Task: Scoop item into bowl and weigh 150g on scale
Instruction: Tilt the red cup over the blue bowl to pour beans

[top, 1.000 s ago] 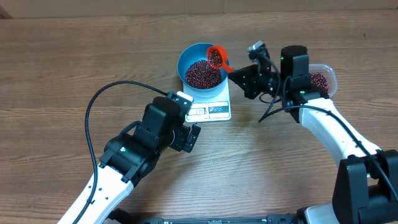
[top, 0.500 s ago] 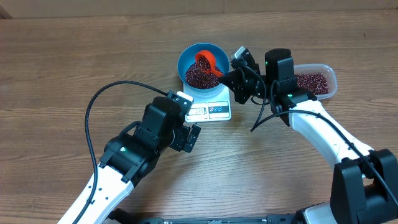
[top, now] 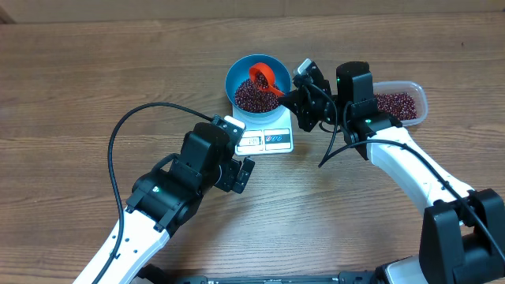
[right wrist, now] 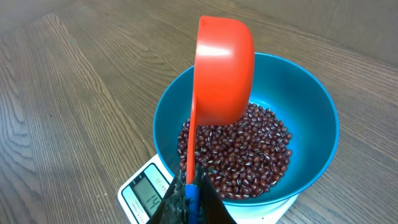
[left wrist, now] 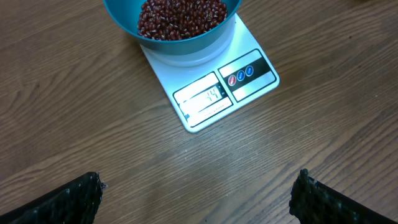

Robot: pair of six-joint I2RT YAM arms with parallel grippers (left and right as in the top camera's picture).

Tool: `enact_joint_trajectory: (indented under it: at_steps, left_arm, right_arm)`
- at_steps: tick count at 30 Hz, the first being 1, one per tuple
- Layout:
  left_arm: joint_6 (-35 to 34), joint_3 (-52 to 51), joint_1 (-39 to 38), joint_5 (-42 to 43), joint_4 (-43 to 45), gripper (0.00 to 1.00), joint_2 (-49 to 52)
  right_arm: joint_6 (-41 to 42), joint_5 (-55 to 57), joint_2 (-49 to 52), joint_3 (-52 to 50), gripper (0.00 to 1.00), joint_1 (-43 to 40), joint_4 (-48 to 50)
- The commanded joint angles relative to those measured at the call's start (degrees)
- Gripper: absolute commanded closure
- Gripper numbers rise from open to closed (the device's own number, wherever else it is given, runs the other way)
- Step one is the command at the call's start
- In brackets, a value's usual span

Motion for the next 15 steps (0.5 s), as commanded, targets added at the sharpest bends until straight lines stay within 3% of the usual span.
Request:
enact_joint_trajectory:
  at_steps: [1, 15]
  left_arm:
    - [1.0, 0.0, 0.2, 0.7, 0.2, 0.01, 0.2]
    - [1.0, 0.0, 0.2, 0.7, 0.2, 0.00, 0.2]
  right_arm:
    - [-0.6, 0.5, 0.1, 0.0, 0.96, 0.0, 0.2]
    - [-0.6, 0.5, 0.1, 0.0, 0.96, 0.0, -0.4]
